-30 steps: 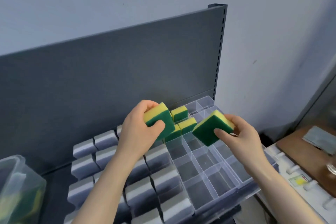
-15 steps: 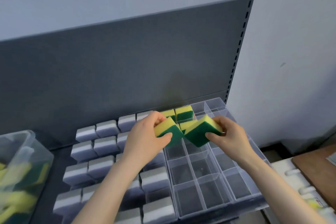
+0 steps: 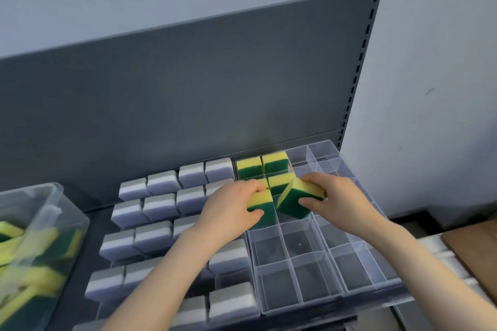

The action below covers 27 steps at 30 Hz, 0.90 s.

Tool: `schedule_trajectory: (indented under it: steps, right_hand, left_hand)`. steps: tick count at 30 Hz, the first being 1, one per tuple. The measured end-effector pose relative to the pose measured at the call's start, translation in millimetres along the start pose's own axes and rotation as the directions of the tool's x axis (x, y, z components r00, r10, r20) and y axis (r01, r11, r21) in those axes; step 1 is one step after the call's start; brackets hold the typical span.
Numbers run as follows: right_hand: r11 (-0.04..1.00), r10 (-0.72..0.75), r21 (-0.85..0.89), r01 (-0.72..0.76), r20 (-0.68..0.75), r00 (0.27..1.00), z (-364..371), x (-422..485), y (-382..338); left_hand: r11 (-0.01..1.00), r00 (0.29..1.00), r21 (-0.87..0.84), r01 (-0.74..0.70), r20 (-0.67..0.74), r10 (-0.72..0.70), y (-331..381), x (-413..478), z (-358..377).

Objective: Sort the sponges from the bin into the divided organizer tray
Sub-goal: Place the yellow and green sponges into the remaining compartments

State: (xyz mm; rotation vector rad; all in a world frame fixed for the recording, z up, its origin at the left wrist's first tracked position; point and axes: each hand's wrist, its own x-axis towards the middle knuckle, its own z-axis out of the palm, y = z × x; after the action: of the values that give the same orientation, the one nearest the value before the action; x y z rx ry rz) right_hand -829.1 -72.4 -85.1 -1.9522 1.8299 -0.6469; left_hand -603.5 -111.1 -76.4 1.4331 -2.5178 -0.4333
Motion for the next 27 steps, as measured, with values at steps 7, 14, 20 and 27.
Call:
schedule_trajectory:
  steps: [7, 14, 20, 27]
  right_hand:
    - [0.967, -0.085, -0.212, 0.142, 0.257, 0.963, -11.1, 21.4, -13.1]
    - [0.891, -0.091, -0.379, 0.248, 0.387, 0.918, 10.9, 26.7, -19.6]
    - [0.832, -0.095, -0.475, 0.288, 0.389, 0.916, 33.8, 23.5, -13.1]
    - [0.831, -0.156, -0.454, 0.322, 0.366, 0.917, 34.4, 20.2, -4.9]
  left_hand:
    - [0.982, 0.991, 0.175, -0.076, 0.125, 0.055, 2.7, 11.9, 1.4]
    - [0.944, 0.971, 0.3, -0.137, 0.23, 0.067, 6.3, 18.0, 8.4]
    - [0.939, 0.968, 0.316, -0.134, 0.245, 0.056, 7.3, 19.0, 16.1]
    - [0.925, 0.967, 0.362, -0.114, 0.253, 0.02, 9.8, 17.5, 14.4]
